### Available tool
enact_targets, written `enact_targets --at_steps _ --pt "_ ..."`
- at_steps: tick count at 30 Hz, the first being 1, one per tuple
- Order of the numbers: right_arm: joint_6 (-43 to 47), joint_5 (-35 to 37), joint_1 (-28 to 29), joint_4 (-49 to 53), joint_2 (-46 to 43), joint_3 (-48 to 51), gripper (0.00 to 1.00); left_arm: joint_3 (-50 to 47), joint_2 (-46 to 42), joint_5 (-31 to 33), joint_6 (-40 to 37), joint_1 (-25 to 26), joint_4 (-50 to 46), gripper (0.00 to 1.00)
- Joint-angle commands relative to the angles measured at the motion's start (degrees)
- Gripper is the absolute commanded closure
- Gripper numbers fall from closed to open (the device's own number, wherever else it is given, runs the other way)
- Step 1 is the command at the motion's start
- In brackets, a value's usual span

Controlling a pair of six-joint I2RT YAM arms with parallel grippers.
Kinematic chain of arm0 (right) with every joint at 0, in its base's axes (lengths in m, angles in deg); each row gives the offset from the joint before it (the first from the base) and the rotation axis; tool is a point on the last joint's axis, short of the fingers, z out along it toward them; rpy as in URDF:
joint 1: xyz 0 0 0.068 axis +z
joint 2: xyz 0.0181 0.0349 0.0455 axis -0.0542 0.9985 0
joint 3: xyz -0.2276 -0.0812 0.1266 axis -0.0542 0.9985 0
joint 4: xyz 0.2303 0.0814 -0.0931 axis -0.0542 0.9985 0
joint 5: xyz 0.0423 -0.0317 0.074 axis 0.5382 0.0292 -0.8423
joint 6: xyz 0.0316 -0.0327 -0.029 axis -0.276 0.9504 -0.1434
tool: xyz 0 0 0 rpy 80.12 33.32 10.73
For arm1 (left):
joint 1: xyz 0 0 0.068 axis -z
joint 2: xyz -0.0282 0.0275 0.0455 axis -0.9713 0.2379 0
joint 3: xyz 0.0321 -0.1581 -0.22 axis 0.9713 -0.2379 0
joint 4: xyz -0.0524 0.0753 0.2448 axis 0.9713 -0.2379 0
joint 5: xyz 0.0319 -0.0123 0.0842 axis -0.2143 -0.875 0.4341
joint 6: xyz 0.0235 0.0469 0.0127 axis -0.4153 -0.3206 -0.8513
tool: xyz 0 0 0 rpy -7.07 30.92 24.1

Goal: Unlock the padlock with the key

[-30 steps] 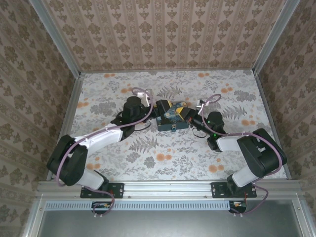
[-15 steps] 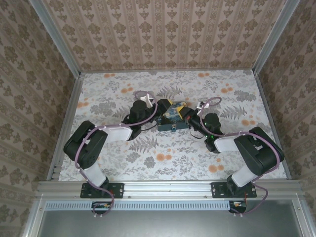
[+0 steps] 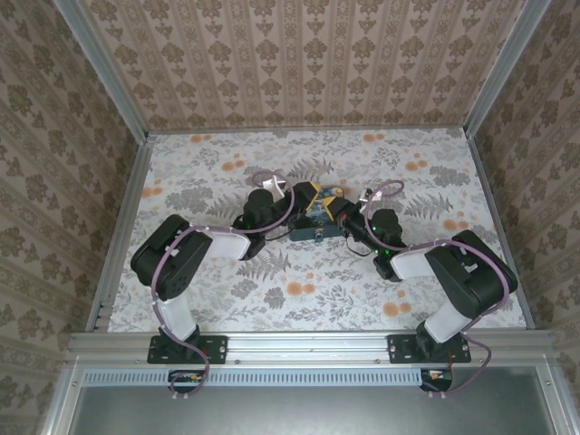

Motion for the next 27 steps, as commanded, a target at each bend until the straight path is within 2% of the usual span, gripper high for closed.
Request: enact_targets --at_steps 1,8,20,27 --pt "-1.1 1.6 0.6 -3.5 1.6 -1.6 1.0 0.1 -0.2 0.9 0.5 0.6 3.0 0.64" --pt "-1.2 2.0 0.7 -4.2 2.1 -1.3 1.0 0.2 0.0 1.0 0.5 0.9 3.0 0.71" --pt "-0.7 3.3 0.7 -3.8 1.7 -1.8 1.0 -0.9 -0.6 2.7 -0.4 1.7 2.2 0.67" --pt "-0.4 4.0 0.7 -3.7 2.3 -1.9 1.0 -0.9 -1.1 3.2 -0.8 2.1 1.4 0.78"
